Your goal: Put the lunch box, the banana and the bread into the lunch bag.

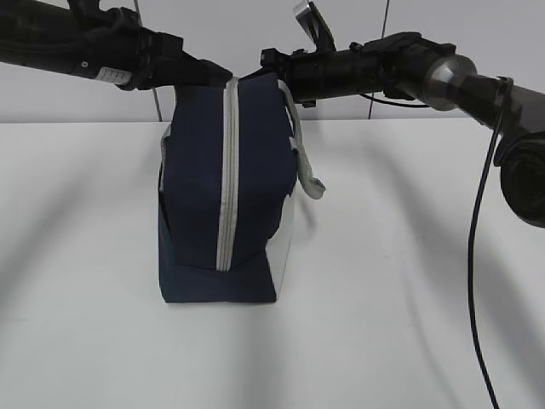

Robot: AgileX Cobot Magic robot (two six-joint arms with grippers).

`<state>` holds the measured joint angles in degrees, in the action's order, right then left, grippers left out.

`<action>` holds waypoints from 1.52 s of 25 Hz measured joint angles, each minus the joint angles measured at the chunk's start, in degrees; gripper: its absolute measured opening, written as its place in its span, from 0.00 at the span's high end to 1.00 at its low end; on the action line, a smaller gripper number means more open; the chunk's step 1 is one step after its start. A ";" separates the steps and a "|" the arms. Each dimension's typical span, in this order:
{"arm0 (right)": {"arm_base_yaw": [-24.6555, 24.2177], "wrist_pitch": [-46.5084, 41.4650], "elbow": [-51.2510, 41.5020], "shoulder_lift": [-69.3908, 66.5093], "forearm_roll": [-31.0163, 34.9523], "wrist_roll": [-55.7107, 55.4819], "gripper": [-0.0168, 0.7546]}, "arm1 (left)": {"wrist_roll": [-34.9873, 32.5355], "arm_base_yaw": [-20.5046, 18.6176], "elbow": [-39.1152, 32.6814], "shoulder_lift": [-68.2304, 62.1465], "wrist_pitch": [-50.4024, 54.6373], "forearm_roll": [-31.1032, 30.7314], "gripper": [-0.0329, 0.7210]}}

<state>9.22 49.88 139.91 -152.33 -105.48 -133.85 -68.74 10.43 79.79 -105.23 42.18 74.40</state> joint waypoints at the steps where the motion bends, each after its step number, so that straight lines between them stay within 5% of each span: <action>1: 0.00 0.00 0.00 -0.24 0.00 -0.10 1.00 | -0.22 0.00 0.00 0.00 -0.01 0.21 0.92; 31: -0.64 0.21 -0.98 -2.16 0.23 -1.74 0.98 | -0.96 0.00 0.00 0.00 0.61 0.70 0.92; 35: -1.13 -1.05 -0.87 -2.41 -1.05 -1.95 0.80 | -1.01 0.00 0.00 0.19 1.81 1.10 0.86; 38: -1.59 -1.18 0.14 -3.08 -1.91 -2.06 0.55 | -1.01 0.00 0.00 0.37 1.92 2.11 0.65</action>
<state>7.63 48.71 140.05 -155.41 -107.39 -135.91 -69.76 10.43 79.79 -104.86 44.10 76.51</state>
